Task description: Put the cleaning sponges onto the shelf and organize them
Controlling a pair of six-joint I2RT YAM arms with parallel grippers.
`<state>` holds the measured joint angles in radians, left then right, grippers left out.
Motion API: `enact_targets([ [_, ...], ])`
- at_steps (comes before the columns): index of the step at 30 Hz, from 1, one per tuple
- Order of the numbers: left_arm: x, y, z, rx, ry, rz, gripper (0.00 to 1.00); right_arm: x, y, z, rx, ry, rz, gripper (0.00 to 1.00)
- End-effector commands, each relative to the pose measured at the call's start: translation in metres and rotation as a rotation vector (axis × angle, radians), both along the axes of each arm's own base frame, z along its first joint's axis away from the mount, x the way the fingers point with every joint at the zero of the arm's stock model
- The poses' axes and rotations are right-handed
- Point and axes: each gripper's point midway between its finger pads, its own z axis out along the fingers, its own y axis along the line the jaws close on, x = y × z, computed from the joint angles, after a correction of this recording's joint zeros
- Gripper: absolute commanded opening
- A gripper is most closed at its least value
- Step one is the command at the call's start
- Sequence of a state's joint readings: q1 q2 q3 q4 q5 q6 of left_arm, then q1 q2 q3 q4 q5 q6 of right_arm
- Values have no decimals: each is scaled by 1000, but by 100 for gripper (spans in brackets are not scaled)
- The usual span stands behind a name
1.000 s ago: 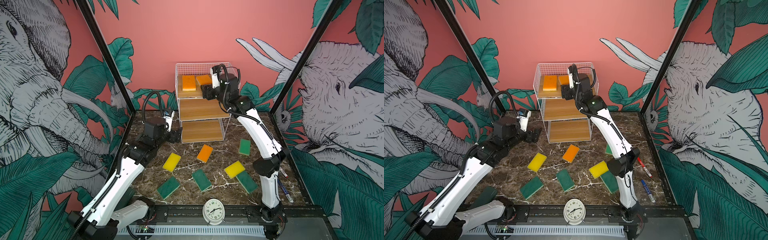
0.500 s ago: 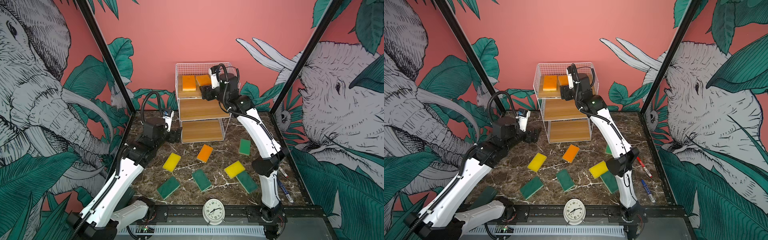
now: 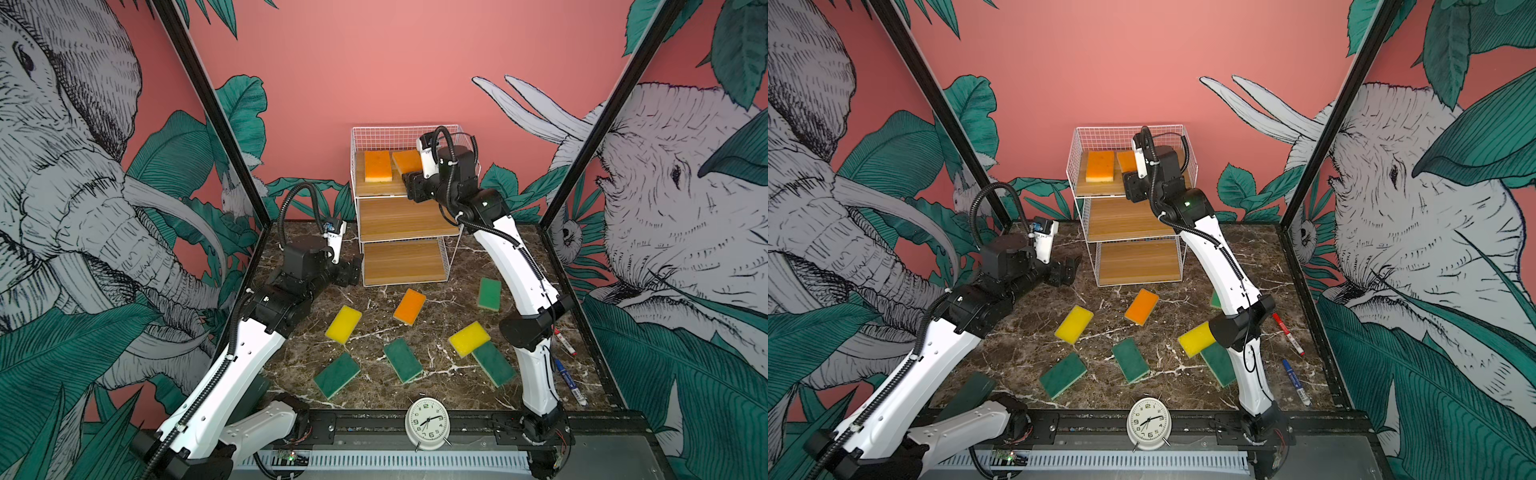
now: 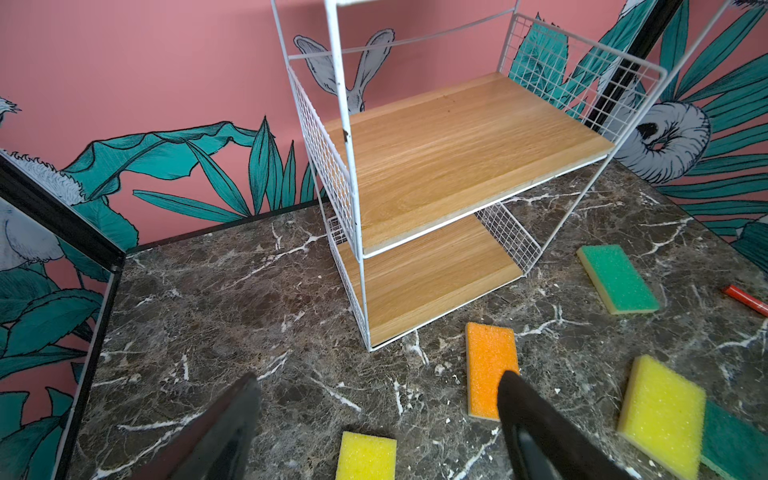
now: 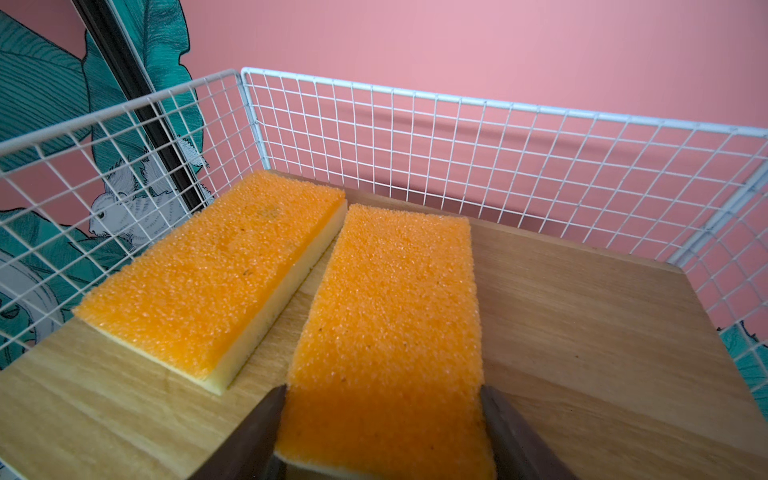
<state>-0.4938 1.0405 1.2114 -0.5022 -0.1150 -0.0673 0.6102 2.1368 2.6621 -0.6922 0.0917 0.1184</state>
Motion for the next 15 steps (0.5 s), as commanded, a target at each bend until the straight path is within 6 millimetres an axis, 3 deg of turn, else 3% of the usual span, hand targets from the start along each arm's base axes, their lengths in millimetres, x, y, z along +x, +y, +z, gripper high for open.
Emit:
enact_targets([
  [1,-3,6,21,-27,-54,15,90,2,-1,-32,-62,85,-5,67],
  [10,-4,7,20,-26,-53,20,90,2,-15,-22,9,89,-96,61],
  [15,-4,8,18,-25,-52,23,90,4,-11,-24,71,116,-103,59],
])
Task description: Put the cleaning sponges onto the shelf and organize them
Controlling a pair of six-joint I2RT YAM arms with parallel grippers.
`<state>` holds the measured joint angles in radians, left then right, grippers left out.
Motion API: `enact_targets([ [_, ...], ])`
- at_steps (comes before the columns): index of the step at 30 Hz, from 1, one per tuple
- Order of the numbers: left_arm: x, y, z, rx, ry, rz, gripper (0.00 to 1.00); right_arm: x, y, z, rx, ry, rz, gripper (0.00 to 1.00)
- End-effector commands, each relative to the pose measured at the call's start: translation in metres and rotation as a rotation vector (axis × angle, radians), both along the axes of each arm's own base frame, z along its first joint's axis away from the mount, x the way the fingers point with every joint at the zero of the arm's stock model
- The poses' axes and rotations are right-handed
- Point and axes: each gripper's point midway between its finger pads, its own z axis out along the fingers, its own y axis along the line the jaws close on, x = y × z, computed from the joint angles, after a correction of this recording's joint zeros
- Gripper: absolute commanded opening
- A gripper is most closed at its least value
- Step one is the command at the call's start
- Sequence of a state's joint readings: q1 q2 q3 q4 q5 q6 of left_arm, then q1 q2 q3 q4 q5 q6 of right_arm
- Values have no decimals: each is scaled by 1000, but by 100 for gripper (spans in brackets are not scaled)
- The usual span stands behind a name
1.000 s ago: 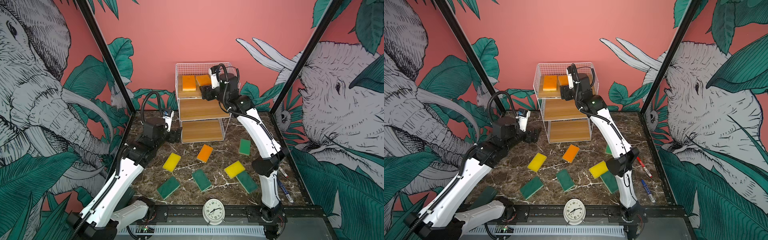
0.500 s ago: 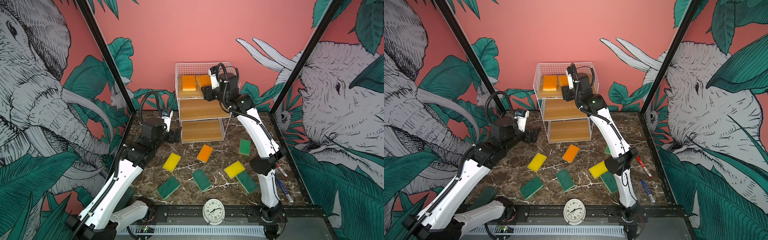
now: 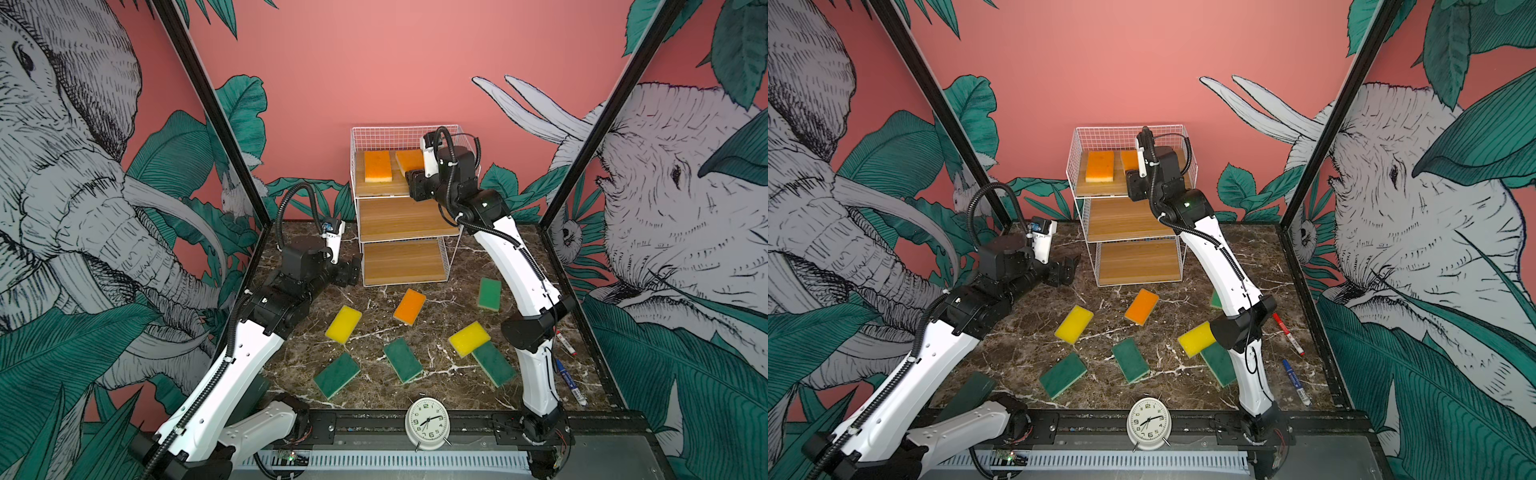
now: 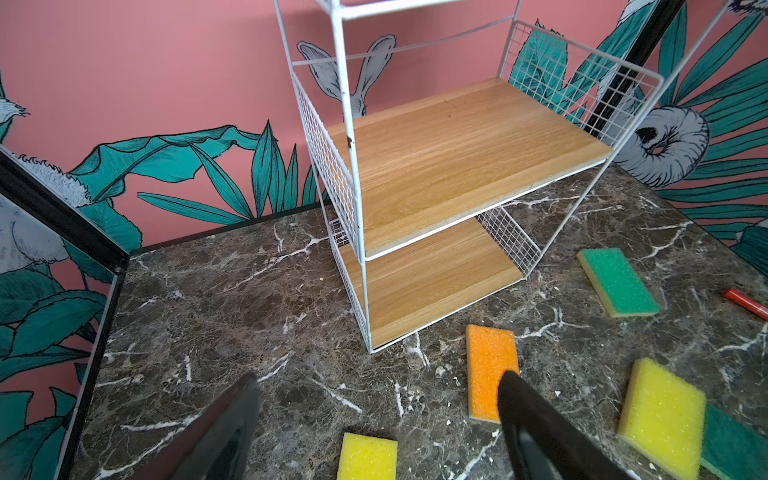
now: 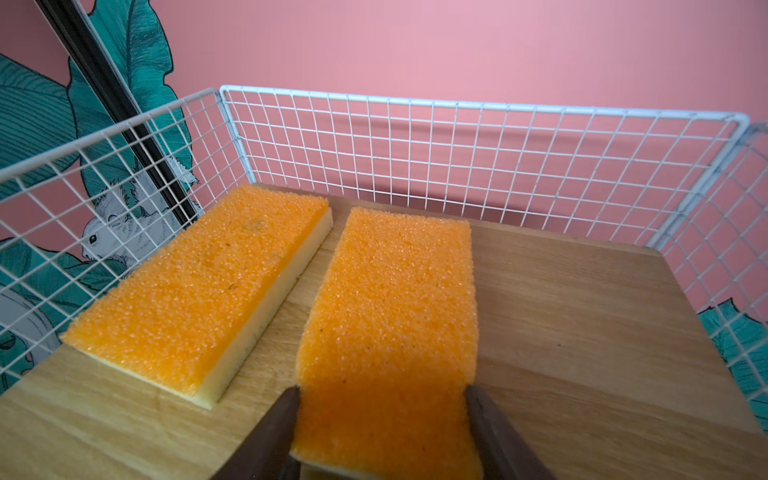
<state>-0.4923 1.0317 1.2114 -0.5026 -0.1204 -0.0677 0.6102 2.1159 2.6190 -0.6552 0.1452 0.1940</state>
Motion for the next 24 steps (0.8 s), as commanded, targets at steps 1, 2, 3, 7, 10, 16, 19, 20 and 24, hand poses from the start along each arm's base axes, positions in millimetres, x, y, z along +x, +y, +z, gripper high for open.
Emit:
enact_targets([
  [1,-3,5,15,-22,-43,14,90,0,-1,-28,17,111,-26,59],
  [2,-4,6,15,-22,-43,15,90,0,0,-29,21,115,-25,58],
  [3,-5,7,16,-23,-46,17,90,-1,1,-30,25,117,-23,58],
  [7,-7,10,16,-15,-50,22,91,-6,5,-29,8,113,-27,58],
  [10,-8,10,16,-15,-50,22,91,-11,7,-28,-16,101,-43,58],
  [16,-10,10,15,-20,-49,19,91,-15,11,-32,-51,97,-64,60],
  [19,-11,11,17,-22,-54,18,92,-14,11,-35,-52,105,-69,64],
  [20,-11,11,17,-21,-53,19,92,-14,11,-35,-50,105,-70,65],
  [24,-12,12,18,-21,-56,20,92,-14,10,-33,-48,101,-73,69],
])
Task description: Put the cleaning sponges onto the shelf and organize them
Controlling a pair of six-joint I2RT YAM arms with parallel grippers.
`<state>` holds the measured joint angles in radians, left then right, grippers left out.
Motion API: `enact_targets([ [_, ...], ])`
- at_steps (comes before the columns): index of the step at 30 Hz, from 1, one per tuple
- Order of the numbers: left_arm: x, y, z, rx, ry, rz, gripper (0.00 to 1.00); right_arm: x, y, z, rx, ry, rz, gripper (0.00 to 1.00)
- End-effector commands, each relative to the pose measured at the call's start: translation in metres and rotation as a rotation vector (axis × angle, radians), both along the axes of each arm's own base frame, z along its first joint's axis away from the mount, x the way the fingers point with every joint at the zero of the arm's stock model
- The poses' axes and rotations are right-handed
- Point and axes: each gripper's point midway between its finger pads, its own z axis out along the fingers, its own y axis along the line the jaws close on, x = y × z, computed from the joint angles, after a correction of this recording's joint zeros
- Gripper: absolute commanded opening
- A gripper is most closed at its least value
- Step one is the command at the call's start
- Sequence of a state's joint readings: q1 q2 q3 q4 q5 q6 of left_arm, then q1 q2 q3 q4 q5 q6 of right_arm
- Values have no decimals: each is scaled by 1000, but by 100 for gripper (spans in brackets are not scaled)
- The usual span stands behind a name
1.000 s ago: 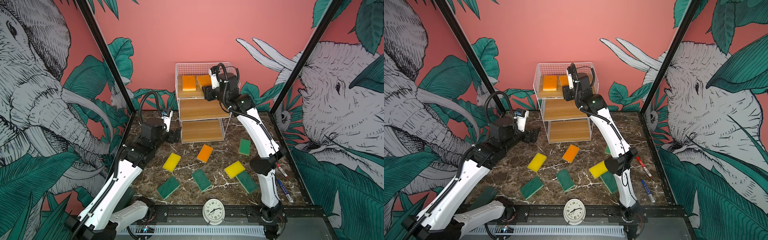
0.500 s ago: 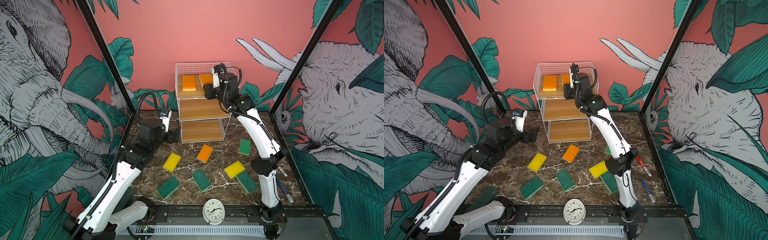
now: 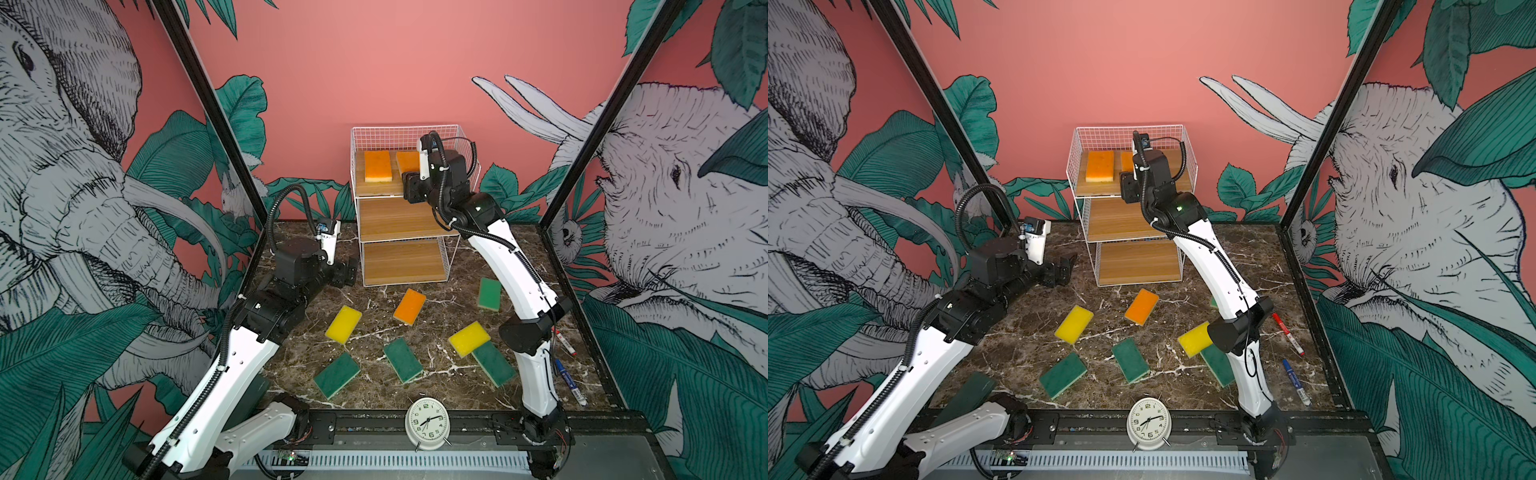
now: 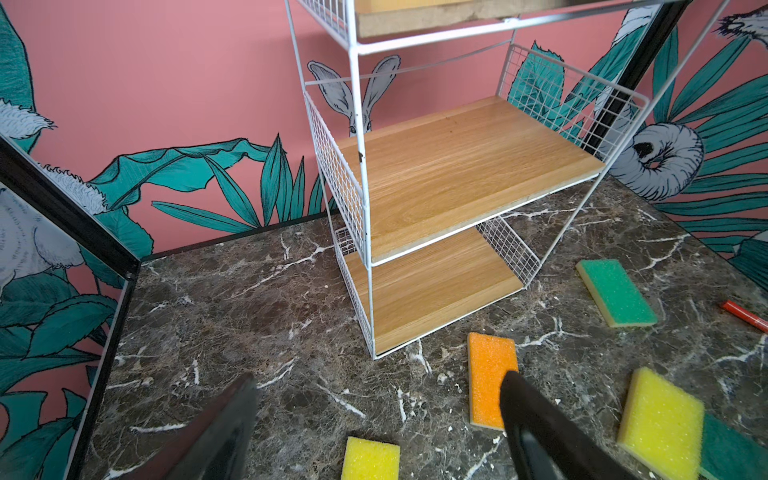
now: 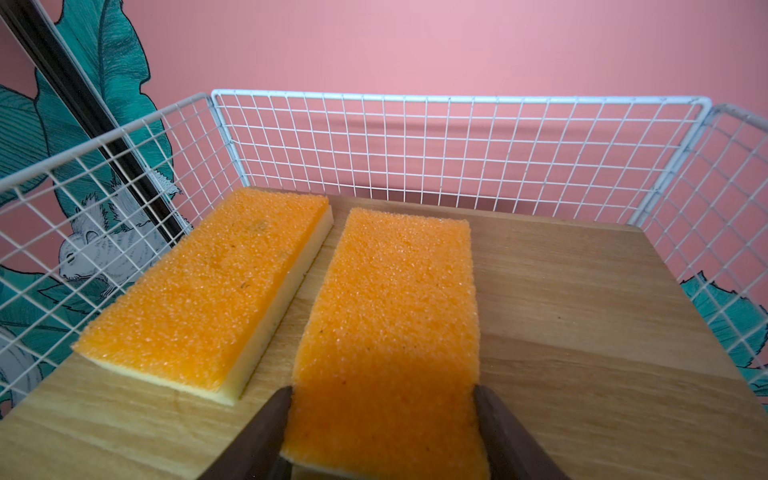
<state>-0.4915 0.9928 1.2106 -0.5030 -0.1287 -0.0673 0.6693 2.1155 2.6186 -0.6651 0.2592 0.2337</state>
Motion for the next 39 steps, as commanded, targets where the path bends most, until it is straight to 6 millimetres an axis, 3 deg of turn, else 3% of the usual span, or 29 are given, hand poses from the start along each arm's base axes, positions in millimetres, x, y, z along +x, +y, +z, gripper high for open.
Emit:
enact_targets([
  [1,-4,5,6,-7,-20,10,92,-3,-1,-31,-49,96,-11,71],
  [4,-4,5,4,-5,-15,8,92,-3,-1,-32,-55,96,-13,79],
  [7,-4,5,3,-3,-12,10,92,-4,0,-32,-52,98,-7,81],
  [23,-2,5,2,-1,-9,11,92,-14,10,-20,15,102,65,84],
  [39,-6,4,2,-14,-8,2,92,-35,-7,3,37,44,72,87],
])
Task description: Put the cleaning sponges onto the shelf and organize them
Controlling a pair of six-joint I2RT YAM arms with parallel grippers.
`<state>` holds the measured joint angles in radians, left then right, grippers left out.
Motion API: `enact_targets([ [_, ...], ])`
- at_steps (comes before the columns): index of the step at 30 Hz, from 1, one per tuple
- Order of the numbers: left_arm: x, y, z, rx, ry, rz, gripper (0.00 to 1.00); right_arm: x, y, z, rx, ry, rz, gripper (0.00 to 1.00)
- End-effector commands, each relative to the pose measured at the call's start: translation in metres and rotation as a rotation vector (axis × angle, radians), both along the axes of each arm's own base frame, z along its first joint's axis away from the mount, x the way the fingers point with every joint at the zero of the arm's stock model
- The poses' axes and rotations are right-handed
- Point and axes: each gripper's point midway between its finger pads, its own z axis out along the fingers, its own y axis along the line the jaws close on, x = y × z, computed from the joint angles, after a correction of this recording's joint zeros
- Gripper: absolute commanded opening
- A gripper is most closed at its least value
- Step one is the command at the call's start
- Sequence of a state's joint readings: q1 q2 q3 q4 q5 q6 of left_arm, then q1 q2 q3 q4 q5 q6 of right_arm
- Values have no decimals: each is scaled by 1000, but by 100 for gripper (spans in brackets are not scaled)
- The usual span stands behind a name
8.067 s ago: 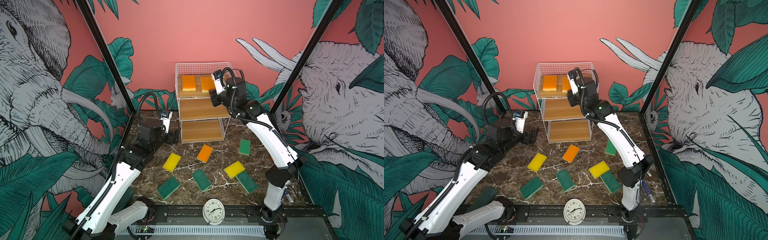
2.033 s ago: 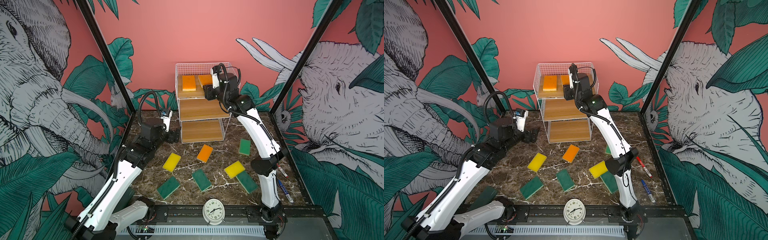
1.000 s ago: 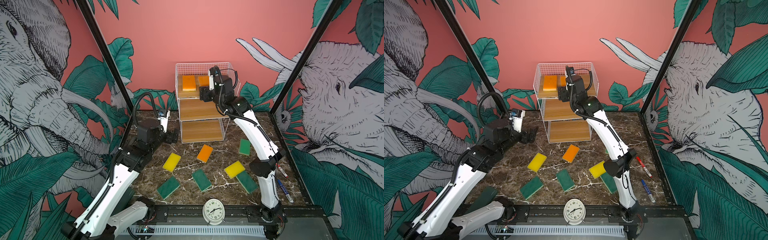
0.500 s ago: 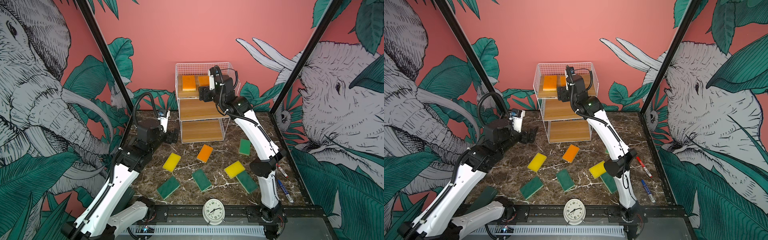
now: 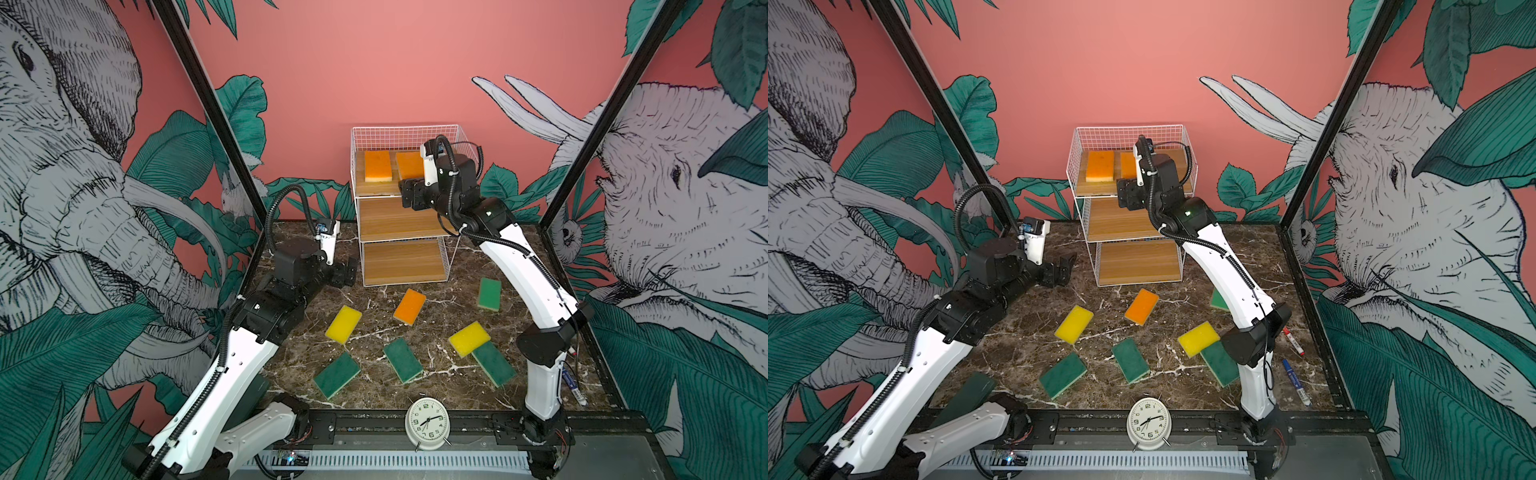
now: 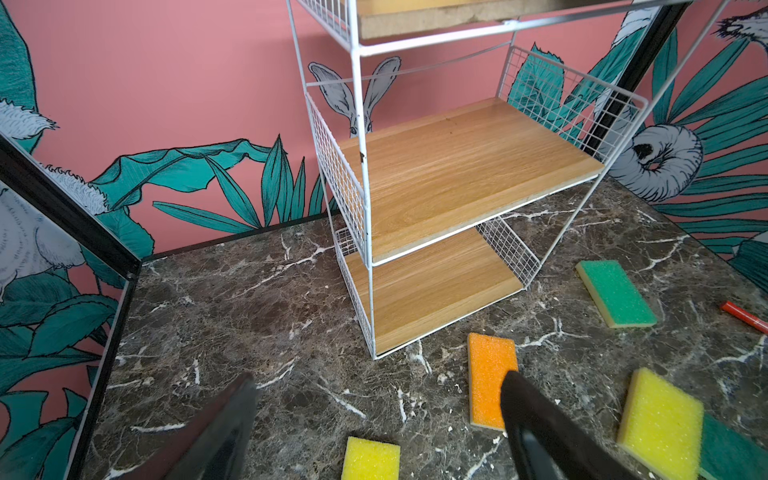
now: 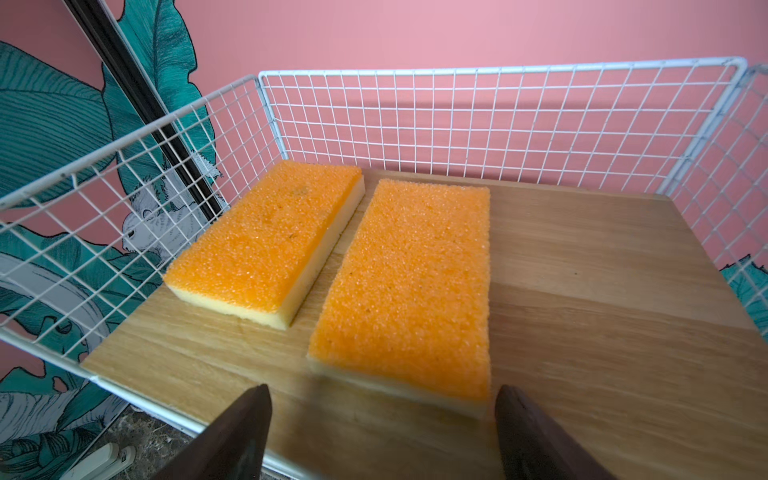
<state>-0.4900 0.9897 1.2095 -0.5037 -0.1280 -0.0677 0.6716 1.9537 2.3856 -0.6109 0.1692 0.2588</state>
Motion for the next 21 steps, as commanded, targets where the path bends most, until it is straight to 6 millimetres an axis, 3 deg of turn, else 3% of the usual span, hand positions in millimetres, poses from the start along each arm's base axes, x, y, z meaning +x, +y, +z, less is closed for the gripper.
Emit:
enact_targets([
  [1,-5,4,2,-13,-7,3,92,-7,-6,4,5,3,-10,86],
  [11,-8,6,1,-13,-10,8,92,-14,-29,21,-20,-59,-53,70],
  [21,-4,3,-1,-15,-8,3,92,1,-42,21,-31,-66,-94,68],
])
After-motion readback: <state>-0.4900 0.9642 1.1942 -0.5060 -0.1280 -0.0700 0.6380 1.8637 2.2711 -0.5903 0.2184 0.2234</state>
